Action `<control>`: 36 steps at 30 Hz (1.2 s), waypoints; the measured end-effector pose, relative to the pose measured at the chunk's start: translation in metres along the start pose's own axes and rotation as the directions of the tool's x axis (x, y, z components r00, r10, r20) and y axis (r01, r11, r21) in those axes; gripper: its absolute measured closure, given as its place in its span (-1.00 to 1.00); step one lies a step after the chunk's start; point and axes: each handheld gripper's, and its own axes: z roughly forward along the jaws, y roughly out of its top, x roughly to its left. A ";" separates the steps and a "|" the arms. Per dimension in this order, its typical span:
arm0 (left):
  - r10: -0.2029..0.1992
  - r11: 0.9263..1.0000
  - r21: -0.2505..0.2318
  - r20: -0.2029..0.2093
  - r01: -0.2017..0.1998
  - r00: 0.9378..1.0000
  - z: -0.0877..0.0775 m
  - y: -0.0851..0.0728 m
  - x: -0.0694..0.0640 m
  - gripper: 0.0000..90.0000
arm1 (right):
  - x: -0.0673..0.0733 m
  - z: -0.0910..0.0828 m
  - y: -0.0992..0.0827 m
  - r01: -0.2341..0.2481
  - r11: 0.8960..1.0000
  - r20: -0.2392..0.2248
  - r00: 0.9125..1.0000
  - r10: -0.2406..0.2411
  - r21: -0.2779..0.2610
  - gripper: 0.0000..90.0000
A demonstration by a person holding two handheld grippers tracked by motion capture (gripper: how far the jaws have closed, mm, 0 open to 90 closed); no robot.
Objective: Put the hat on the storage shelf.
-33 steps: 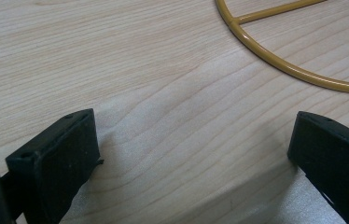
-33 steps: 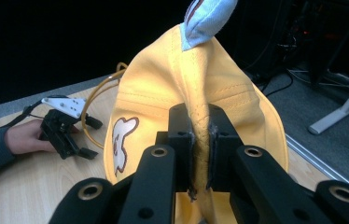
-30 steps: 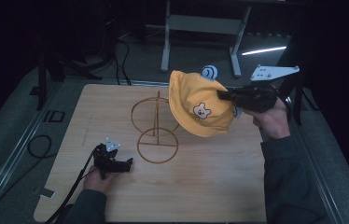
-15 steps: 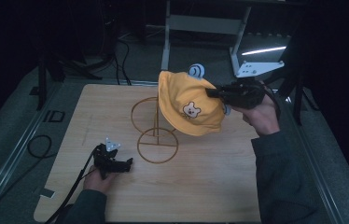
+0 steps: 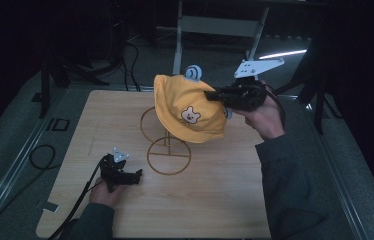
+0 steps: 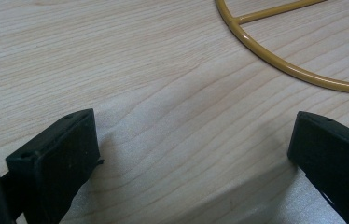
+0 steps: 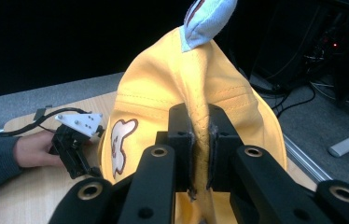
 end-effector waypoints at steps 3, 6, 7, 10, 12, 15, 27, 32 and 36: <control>0.000 1.000 0.000 0.000 0.000 1.000 0.000 0.000 0.000 -0.96 | 0.001 0.006 0.003 0.003 1.000 -0.006 1.000 -0.003 0.003 0.83; 0.003 1.000 0.001 0.001 -0.003 1.000 0.000 0.000 -0.001 -0.96 | 0.002 0.011 0.005 0.000 1.000 -0.018 1.000 0.000 0.002 0.83; 0.004 1.000 0.001 0.001 -0.004 1.000 -0.001 0.000 -0.001 -0.96 | 0.002 0.012 0.006 0.001 1.000 -0.022 1.000 -0.001 0.002 0.83; 0.004 1.000 0.000 0.002 -0.004 1.000 -0.001 -0.001 -0.001 -0.96 | 0.003 0.018 0.009 0.007 1.000 -0.033 0.999 -0.007 0.006 0.83; 0.004 1.000 0.002 0.003 -0.004 1.000 -0.001 0.000 -0.001 -0.96 | 0.005 0.022 0.011 0.006 1.000 -0.040 0.999 -0.006 0.007 0.83; 0.007 1.000 0.001 0.004 -0.007 1.000 0.000 0.000 -0.001 -0.96 | 0.007 0.027 0.013 0.011 1.000 -0.048 0.999 -0.010 0.010 0.82; 0.003 1.000 -0.004 0.005 -0.003 1.000 0.000 0.000 -0.001 -0.96 | 0.018 0.049 0.021 0.038 0.999 -0.059 0.998 -0.036 0.034 0.81; 0.003 1.000 -0.004 0.005 -0.003 1.000 0.000 0.000 -0.001 -0.96 | 0.019 0.060 0.020 0.032 0.999 -0.065 0.997 -0.030 0.035 0.81; 0.001 1.000 -0.004 0.005 -0.001 1.000 0.000 0.000 -0.001 -0.96 | 0.022 0.071 0.021 0.043 0.997 -0.060 0.997 -0.040 0.058 0.80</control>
